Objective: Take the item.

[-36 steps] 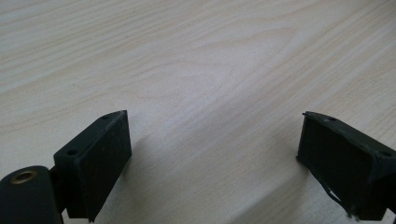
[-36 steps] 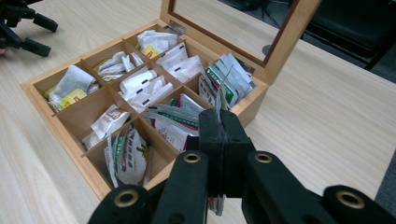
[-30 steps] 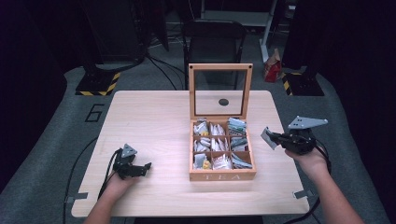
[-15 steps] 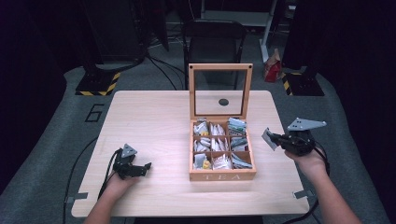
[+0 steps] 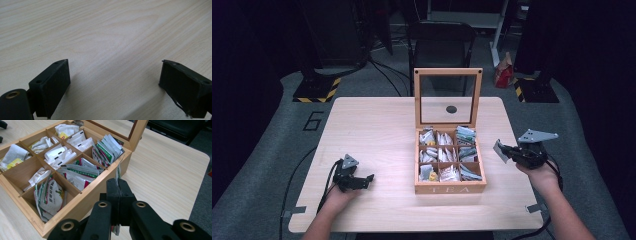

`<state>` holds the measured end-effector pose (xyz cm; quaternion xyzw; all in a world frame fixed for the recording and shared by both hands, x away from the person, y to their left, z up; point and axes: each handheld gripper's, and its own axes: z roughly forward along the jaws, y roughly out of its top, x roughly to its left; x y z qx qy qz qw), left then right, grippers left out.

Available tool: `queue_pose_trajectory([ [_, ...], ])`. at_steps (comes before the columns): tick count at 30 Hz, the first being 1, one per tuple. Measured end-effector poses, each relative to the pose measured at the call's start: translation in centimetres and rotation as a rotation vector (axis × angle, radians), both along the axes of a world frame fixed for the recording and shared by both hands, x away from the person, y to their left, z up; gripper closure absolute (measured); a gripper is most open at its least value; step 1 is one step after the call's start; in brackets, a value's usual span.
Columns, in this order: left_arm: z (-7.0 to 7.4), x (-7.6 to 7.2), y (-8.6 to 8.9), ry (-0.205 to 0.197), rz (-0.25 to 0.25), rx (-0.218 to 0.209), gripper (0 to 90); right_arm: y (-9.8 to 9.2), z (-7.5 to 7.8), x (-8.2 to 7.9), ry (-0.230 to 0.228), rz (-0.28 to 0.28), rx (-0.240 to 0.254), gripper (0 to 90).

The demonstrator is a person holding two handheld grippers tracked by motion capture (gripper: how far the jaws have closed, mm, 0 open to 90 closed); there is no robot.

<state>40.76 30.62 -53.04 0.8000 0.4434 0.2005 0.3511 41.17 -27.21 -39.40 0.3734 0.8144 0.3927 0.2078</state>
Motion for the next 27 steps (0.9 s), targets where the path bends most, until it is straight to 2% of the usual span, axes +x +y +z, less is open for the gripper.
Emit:
queue_pose_trajectory([
  [10,0.0,0.0,0.0,0.0,0.0,0.0,9.3,-0.1,-0.8,0.3,-0.004,-0.008,-0.011,89.6],
  [15,0.0,0.0,0.0,0.001,0.0,0.001,9.3,-0.2,-1.6,0.5,-0.001,-0.033,-0.006,89.6],
  [27,0.0,0.0,0.0,0.001,0.0,0.0,9.3,-0.2,-2.8,0.6,-0.006,-0.053,-0.013,89.6],
])
